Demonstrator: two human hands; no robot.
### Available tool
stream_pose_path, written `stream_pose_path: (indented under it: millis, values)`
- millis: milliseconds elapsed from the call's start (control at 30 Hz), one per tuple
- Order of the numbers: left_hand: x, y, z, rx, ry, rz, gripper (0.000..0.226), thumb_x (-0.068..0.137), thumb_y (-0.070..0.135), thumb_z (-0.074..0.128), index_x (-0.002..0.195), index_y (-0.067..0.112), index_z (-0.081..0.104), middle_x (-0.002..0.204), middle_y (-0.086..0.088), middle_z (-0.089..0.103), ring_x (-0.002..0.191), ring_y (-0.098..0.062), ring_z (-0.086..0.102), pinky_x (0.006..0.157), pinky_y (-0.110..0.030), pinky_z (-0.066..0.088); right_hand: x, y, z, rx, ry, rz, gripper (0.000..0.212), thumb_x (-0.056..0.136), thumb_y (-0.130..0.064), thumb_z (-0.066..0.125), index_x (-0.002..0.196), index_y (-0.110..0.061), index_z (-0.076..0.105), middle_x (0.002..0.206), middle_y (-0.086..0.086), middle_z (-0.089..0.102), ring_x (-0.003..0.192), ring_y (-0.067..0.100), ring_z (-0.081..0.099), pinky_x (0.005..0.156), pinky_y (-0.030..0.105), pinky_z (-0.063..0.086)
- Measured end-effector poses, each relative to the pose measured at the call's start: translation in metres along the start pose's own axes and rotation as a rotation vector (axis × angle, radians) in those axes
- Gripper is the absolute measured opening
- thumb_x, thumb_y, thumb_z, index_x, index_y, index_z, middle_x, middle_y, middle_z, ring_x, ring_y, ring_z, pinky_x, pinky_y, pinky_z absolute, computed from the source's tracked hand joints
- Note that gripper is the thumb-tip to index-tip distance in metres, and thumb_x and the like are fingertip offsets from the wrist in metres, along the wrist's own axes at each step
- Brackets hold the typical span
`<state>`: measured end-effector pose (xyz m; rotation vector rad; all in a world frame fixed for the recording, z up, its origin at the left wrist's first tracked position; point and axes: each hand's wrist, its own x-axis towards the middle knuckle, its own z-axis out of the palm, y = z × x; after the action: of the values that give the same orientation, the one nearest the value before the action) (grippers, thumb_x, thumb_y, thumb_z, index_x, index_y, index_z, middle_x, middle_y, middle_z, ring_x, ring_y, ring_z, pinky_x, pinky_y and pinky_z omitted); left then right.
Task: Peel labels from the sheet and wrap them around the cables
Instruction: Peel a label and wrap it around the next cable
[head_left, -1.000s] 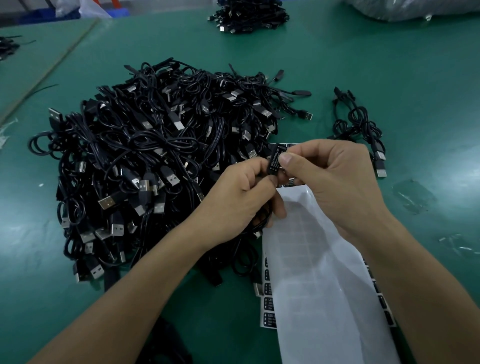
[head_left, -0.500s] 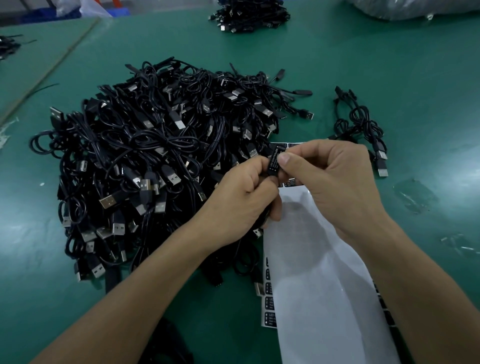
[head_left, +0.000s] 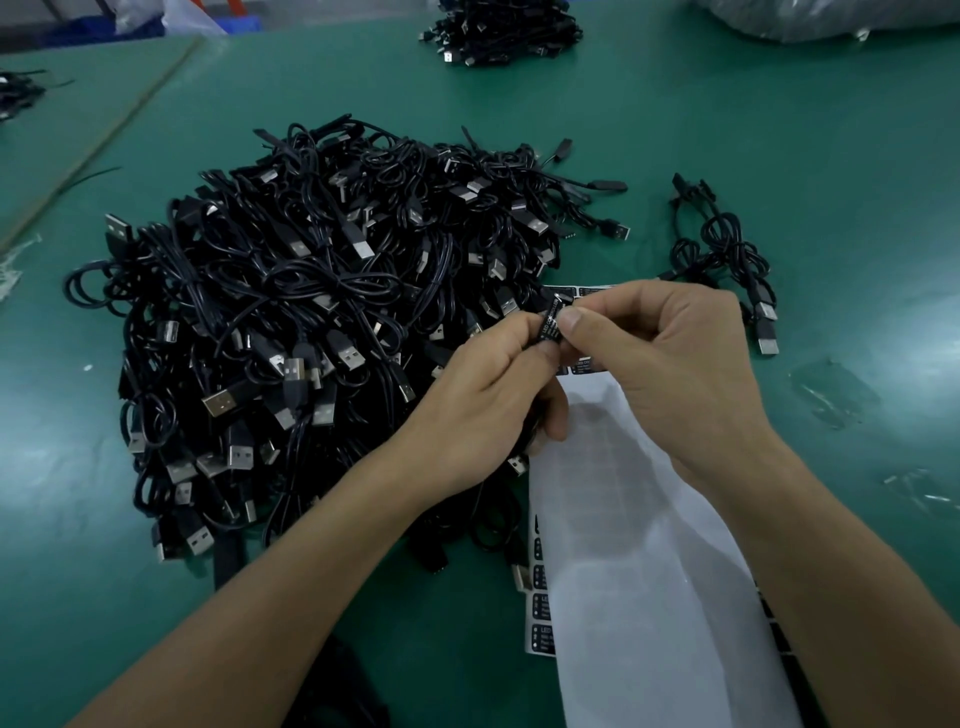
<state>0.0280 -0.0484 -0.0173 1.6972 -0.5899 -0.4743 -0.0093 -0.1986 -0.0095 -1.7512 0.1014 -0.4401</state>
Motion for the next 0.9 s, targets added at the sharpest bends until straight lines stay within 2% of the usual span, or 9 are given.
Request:
stream_pose_path:
  millis: [100,433,567,733,900]
  values:
    - [-0.0003,0.0008,0.0010,-0.008,0.006,0.022,0.025,0.108,0.015,0.035,0.100,0.014,0.058,0.065,-0.009,0.068,0.047,-0.014,0.054,0.050,-0.024,0.045,0.0002,0.0004,0.0000,0.001,0.005,0.002,0.015,0.087,-0.009,0.075,0.077,-0.021,0.075,0.070,-0.006,0.075,0.065,0.007,0.072,0.064,0.017,0.054]
    - [-0.0040,0.0059,0.0040,-0.042,-0.002,0.059,0.024,0.108,0.006,0.035,0.099,0.014,0.056,0.070,-0.001,0.068,0.047,-0.001,0.059,0.045,-0.014,0.042,0.0007,0.0012,0.0000,0.002,-0.010,0.006,0.014,0.088,-0.009,0.073,0.077,-0.017,0.074,0.069,-0.006,0.074,0.064,0.005,0.071,0.062,0.015,0.053]
    - [-0.0046,0.0065,0.0037,-0.050,0.001,0.056,0.020,0.108,0.007,0.037,0.103,0.009,0.055,0.074,-0.006,0.067,0.047,0.000,0.060,0.044,-0.012,0.040,-0.0002,0.0004,-0.0005,0.052,-0.032,0.031,0.011,0.090,-0.007,0.071,0.080,-0.011,0.073,0.067,-0.006,0.073,0.063,0.001,0.069,0.062,0.012,0.051]
    - [-0.0036,0.0062,0.0035,-0.041,0.008,0.038,0.018,0.108,0.008,0.037,0.106,0.006,0.055,0.074,-0.010,0.068,0.046,0.000,0.059,0.043,-0.011,0.040,-0.0005,-0.0015,-0.0016,0.079,-0.062,0.052,0.012,0.092,-0.008,0.069,0.081,-0.012,0.073,0.070,-0.002,0.075,0.065,0.003,0.069,0.064,0.013,0.052]
    - [-0.0039,0.0067,0.0038,-0.042,0.008,0.042,0.018,0.108,0.009,0.037,0.104,0.008,0.055,0.075,-0.006,0.069,0.047,0.000,0.060,0.044,-0.012,0.040,-0.0005,-0.0018,-0.0019,0.098,-0.077,0.072,0.013,0.092,-0.006,0.068,0.081,-0.010,0.073,0.065,-0.007,0.072,0.063,-0.001,0.067,0.063,0.011,0.050]
